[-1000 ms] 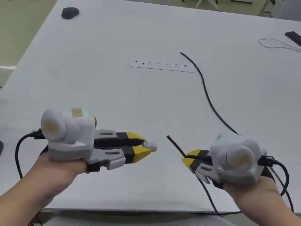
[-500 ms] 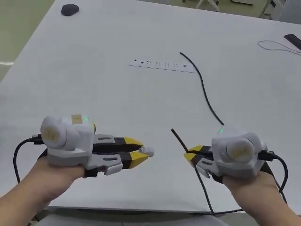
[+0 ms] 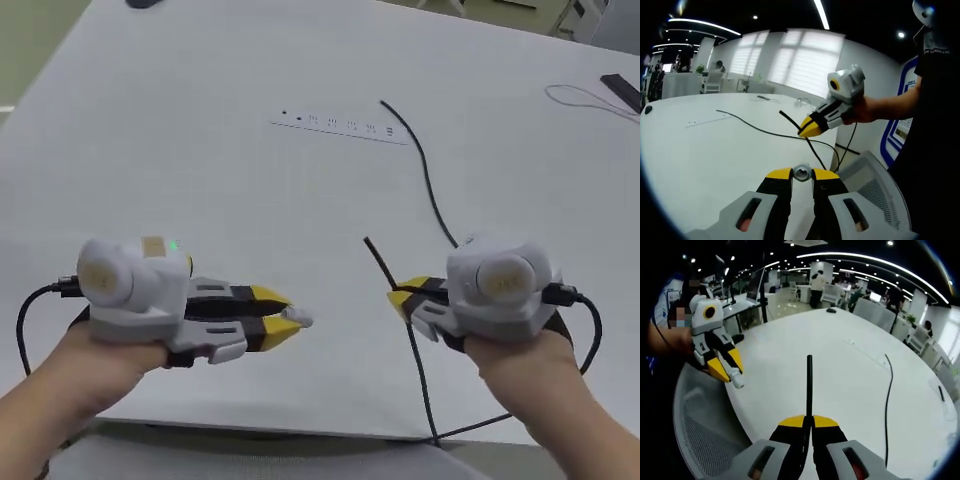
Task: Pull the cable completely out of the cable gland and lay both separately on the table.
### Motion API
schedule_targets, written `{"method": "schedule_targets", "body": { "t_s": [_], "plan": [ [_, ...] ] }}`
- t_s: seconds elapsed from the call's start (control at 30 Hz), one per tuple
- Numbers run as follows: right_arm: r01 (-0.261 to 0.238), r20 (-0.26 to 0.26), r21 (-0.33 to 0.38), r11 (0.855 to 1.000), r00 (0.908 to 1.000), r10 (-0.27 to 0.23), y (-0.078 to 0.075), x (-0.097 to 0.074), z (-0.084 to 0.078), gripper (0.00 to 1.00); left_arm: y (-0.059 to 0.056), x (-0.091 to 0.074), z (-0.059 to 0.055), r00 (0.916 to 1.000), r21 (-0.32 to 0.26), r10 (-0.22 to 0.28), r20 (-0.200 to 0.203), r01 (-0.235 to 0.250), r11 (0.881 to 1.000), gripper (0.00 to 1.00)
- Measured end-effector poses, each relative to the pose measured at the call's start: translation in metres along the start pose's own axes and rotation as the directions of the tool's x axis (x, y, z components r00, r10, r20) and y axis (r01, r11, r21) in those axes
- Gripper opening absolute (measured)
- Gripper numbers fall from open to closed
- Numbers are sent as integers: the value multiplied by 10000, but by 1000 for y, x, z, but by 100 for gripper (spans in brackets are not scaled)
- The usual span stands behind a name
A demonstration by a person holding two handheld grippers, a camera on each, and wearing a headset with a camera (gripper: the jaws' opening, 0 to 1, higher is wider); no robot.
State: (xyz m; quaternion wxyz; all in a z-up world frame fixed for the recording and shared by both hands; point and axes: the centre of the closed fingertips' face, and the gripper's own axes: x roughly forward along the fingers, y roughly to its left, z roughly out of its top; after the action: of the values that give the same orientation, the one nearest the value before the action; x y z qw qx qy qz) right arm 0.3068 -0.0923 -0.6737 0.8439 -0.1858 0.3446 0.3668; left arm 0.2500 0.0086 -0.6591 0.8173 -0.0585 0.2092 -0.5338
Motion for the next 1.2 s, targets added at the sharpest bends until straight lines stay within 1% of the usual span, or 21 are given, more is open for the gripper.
{"method": "schedule_targets", "body": {
  "t_s": [0.1,0.2,0.3,0.4,0.43,0.53,0.67,0.77,0.9,0.97,1.07,1.2],
  "plan": [
    [104,-17,63,9999,9999,-104,-3,3,4,0,3,-1,-5,10000,-50,29,-72,-30,10000,15],
    [208,-62,48,9998,9998,-207,-6,8,9,0,4,-2,-8,10000,-108,43,-60,-44,9999,15],
    [167,-46,155,9997,9999,-166,-7,13,16,0,7,-3,-10,10000,-103,95,-14,-95,9999,15],
    [163,-42,-128,9998,9999,-164,-8,20,25,0,9,-4,-13,9999,-115,140,13,-140,9998,15],
    [148,-44,-140,9998,9999,-149,-8,21,26,0,11,-5,-16,9999,-129,120,-22,-120,9998,15],
    [58,-30,-294,9996,10000,-59,-6,28,36,0,13,-6,-24,9998,-39,79,-186,-79,10000,15],
    [-81,-63,-561,9984,10000,77,-1,38,44,0,18,-9,-32,9995,-109,82,-290,-86,9999,15],
    [-191,-32,-772,9968,9998,189,2,47,53,0,21,-10,-35,9994,-192,81,-325,-87,9998,15],
    [-329,-41,-835,9960,9995,327,6,58,61,0,23,-10,-39,9993,-257,54,-367,-63,9996,15],
    [-361,-62,-989,9944,9993,357,7,62,64,0,24,-10,-43,9991,-296,44,-417,-56,9995,15],
    [-451,-67,-1037,9936,9990,446,9,67,70,0,24,-10,-45,9991,-337,-16,-422,1,9994,15],
    [-509,-84,-1224,9912,9987,502,8,77,76,0,24,-9,-49,9986,-352,-129,-519,111,9993,15]
  ]
}}
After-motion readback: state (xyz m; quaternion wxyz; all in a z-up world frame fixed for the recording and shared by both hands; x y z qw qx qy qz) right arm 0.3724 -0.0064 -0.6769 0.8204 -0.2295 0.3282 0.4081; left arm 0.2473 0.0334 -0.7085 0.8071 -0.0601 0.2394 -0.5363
